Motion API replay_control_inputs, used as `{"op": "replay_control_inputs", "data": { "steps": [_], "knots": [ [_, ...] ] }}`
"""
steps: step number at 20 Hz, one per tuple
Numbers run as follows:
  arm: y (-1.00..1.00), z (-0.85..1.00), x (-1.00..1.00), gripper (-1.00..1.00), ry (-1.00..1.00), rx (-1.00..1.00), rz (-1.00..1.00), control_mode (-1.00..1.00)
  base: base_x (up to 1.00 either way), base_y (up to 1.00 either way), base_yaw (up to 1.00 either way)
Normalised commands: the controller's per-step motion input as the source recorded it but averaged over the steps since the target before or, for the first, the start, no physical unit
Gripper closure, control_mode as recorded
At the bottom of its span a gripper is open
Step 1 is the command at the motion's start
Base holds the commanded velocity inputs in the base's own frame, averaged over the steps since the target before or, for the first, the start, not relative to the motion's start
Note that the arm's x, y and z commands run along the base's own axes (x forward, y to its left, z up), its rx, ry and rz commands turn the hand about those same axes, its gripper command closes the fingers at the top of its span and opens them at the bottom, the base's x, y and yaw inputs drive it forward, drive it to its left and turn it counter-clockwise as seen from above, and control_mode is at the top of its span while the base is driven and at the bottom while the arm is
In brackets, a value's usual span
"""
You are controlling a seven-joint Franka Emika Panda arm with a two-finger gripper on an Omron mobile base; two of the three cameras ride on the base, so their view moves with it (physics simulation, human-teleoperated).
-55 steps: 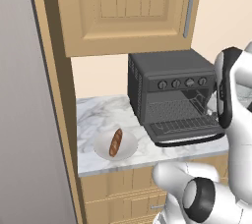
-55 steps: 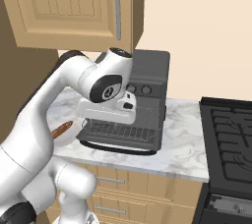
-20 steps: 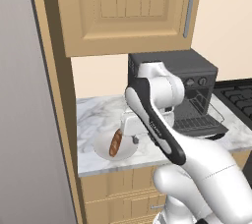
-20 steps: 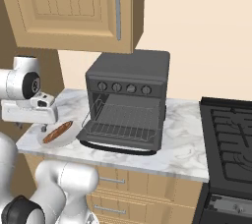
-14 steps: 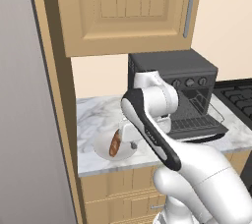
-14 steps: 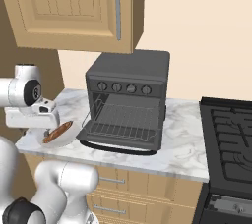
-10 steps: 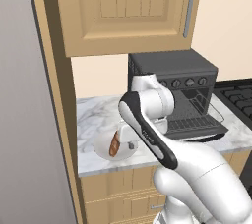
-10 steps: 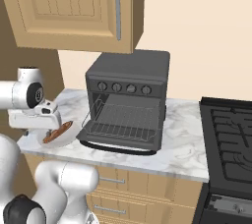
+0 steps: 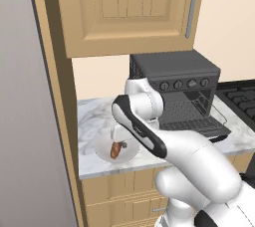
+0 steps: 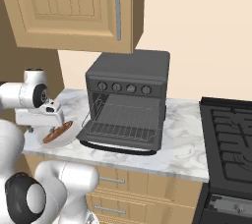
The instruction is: Pull the toaster oven rack outwards. Pick up the baguette from the plate and place it on the toaster oven rack. Close the toaster oven door fully and set the temperature to the lowest setting.
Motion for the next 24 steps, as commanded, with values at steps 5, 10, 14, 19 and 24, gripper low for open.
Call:
{"op": "replay_control_inputs", "data": {
  "steps": [5, 10, 14, 19, 24],
  "knots": [
    [0.06, -0.25, 0.33, -1.0, 0.0, 0.0, -0.07, -1.0, 0.0, 0.0, 0.0],
    [0.01, -0.24, 0.25, -1.0, 0.0, 0.0, -0.12, -1.0, 0.0, 0.0, 0.0],
    [0.13, -0.24, 0.28, -1.0, 0.0, -0.03, -0.11, -1.0, 0.0, 0.0, 0.0],
    [0.14, -0.3, 0.3, -1.0, 0.0, -0.04, -0.07, -1.0, 0.0, 0.0, 0.0],
    [0.08, -0.34, 0.31, -1.0, 0.0, -0.04, -0.03, -1.0, 0.0, 0.0, 0.0]
  ]
}}
